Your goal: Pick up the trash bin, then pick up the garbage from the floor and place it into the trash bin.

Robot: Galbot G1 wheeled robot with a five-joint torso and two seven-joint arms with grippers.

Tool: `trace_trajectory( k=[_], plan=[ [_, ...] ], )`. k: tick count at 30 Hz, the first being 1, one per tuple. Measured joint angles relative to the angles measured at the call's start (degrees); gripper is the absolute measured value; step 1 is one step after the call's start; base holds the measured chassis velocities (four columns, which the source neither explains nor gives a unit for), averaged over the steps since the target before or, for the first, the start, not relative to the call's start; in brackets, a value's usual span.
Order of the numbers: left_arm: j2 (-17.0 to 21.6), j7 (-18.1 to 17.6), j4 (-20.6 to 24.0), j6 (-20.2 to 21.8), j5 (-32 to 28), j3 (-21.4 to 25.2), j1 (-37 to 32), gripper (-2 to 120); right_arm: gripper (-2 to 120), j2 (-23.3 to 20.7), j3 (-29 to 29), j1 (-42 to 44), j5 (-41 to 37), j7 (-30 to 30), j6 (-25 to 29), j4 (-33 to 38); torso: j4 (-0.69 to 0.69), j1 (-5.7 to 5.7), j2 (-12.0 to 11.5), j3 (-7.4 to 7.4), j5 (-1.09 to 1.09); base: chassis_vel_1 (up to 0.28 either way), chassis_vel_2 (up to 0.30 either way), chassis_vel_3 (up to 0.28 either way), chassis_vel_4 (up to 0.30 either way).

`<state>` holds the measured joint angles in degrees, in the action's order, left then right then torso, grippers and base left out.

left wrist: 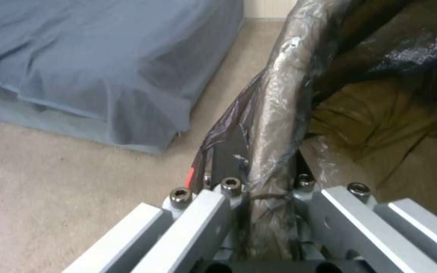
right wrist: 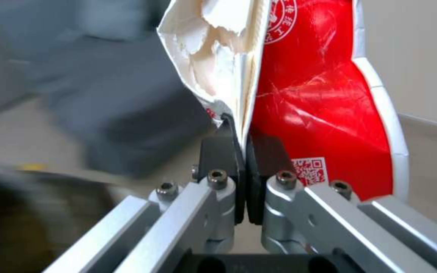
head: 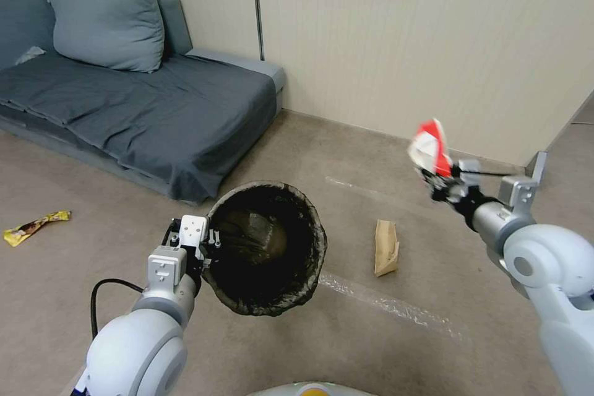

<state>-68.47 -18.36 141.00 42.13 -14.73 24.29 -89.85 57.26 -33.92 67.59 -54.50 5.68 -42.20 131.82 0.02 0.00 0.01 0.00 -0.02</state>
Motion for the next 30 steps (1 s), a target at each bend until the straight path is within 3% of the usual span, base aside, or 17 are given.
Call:
trace_trajectory(
  k=[6,9,14,18,30],
  plan=[
    [0.0,0.1,0.3,0.0,0.0,-0.2,-0.3,0,0,-4.4,2.2,-2.0,-9.8,-7.1,0.0,8.3,-0.03,0.0,0.0,0.0,0.03,0.0,0.0,0.0,0.0],
    [-0.3,0.1,0.1,0.0,0.2,-0.4,-0.2,0,0,-6.3,3.5,-3.4,-10.9,-11.4,0.0,11.4,-0.03,0.0,0.0,0.0,0.0,0.0,0.0,0.0,0.0],
    [-0.7,0.3,-0.3,0.0,0.6,-0.8,-0.1,0,0,-9.9,8.3,-5.3,-6.1,-17.8,0.3,12.3,-0.02,0.0,0.0,0.0,0.02,0.0,0.0,0.0,0.0],
    [-0.8,0.3,-0.4,0.0,0.7,-0.6,0.0,0,0,-11.6,12.8,-5.5,-2.1,-19.1,0.7,12.1,-0.02,0.0,0.0,0.0,0.02,0.0,0.0,0.0,0.0],
    [-1.1,0.3,-1.3,0.0,0.7,-0.3,0.4,0,0,-10.8,24.4,-5.3,10.3,-19.3,1.9,8.6,-0.02,0.0,0.0,0.0,0.02,0.0,0.0,0.0,0.0]
  ],
)
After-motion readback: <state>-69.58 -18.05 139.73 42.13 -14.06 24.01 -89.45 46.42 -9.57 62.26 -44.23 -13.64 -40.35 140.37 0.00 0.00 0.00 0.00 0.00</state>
